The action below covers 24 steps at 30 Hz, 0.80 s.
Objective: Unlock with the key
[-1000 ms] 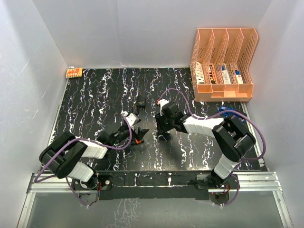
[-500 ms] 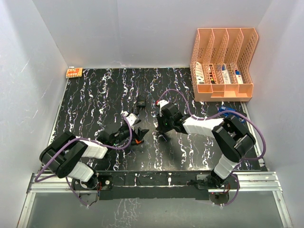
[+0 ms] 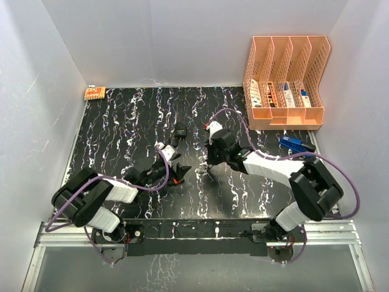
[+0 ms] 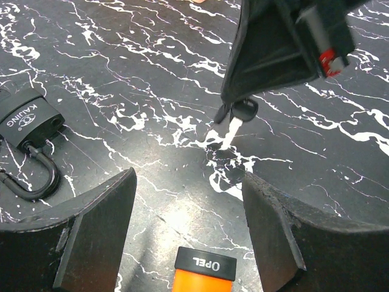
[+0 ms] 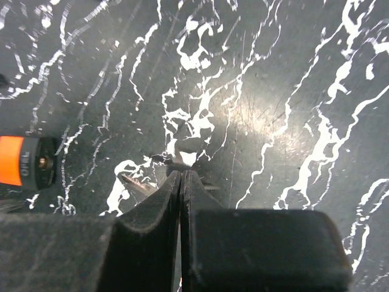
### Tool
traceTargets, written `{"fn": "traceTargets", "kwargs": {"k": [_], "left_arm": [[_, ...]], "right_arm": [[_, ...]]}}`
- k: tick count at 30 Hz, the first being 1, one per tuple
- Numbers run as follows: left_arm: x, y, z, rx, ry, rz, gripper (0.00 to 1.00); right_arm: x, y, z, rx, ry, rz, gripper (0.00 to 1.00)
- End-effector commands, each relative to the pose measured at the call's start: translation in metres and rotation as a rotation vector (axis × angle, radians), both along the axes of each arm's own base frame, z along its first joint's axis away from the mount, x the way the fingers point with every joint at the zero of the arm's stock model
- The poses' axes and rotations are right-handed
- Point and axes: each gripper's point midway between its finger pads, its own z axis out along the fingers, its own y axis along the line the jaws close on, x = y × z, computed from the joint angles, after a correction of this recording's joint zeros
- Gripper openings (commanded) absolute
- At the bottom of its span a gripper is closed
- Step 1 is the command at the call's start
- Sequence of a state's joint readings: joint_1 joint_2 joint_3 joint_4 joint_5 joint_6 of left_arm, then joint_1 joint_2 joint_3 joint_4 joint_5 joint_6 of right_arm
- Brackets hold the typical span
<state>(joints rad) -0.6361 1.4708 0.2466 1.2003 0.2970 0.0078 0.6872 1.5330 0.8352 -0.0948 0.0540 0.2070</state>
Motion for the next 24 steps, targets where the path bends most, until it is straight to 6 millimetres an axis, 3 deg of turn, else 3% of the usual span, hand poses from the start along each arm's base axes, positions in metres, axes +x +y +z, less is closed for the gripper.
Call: {"fn": "traceTargets", "kwargs": {"k": [1,11,14,24], "left_arm": [[0.002,-0.009,0.015,-0.054,-0.026,-0.032,0.68],[-0.001,-0.023,0.019,-0.098,-0.056,-0.100,0.69],[-0.004,-0.027,0.022,-0.119,-0.075,-0.127,0.69],[-0.011,-0.043,0.026,-0.118,-0.099,-0.206,0.68]], "right_arm": [[0.012,0.005,0.053,0.070,-0.177,0.030,0.00],[-0.002,-0.001,0.123,0.153,-0.414,0.136,0.00],[-0.009,0.002,0.130,0.150,-0.460,0.211,0.00],[-0.012,0.001,0.134,0.163,-0.472,0.218,0.00]]}}
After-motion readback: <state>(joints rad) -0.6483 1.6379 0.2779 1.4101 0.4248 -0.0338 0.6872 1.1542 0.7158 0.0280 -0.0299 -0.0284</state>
